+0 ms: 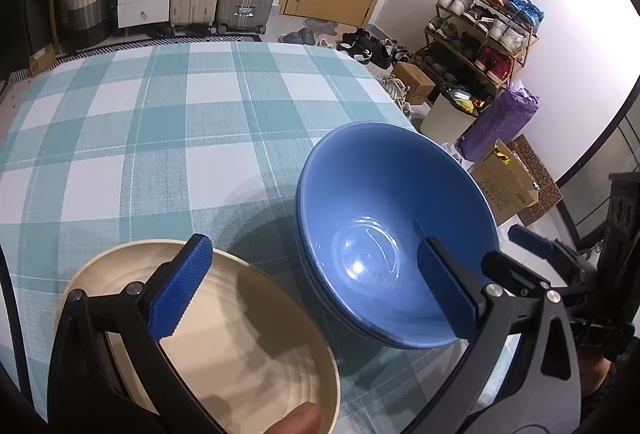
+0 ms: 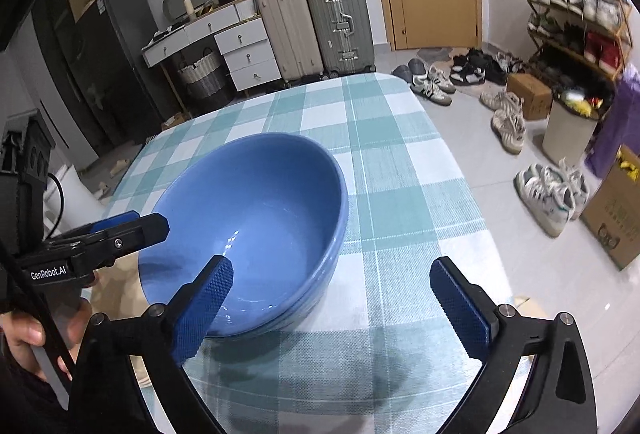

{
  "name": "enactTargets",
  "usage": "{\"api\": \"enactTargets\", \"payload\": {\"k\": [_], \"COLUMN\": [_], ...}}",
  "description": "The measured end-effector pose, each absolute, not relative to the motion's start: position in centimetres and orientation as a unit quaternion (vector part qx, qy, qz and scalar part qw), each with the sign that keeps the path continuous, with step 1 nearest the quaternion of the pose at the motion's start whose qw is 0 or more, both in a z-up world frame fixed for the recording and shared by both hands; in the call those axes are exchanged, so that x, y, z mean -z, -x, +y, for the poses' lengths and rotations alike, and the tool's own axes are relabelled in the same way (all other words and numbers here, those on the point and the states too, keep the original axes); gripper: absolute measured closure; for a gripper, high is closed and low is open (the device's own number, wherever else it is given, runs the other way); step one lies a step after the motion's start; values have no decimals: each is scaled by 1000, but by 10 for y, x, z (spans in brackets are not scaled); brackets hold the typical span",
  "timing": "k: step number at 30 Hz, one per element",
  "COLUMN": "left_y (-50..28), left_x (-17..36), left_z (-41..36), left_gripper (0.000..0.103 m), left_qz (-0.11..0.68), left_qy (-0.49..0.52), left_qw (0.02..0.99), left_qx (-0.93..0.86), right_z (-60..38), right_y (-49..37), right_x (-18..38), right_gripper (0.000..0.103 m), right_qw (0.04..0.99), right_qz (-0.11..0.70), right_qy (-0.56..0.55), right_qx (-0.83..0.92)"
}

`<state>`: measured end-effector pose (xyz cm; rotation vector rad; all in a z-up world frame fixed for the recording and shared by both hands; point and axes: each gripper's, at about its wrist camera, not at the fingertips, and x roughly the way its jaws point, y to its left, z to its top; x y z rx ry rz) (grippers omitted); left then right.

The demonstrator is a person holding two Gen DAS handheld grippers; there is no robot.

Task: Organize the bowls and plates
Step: 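Move both tools to the rim of the three-bowl stack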

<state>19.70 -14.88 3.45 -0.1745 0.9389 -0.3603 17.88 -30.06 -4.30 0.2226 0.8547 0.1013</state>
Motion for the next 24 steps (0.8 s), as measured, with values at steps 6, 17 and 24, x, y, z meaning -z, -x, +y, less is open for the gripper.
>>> {"api": "enactTargets", "payload": {"k": [6,17,24], "left_y": [-206,-217,-223], "left_x": [-26,-18,-12], "left_z": [-149,-149,-150], "left_gripper": [1,1,9], "left_qz": [457,463,471], "left_qy": [95,104,115], "left_qw": [867,864,856], "left_qx": [177,171,179], "right_z": [-305,-307,-306], "right_y": [-179,-186,-192], "right_x": [48,56,58], "right_gripper": [2,2,8], "right_qw": [900,895,893], "right_qz": [412,415,413], "right_qy": [-129,-145,-155], "right_qx": [-66,-78,-86]}}
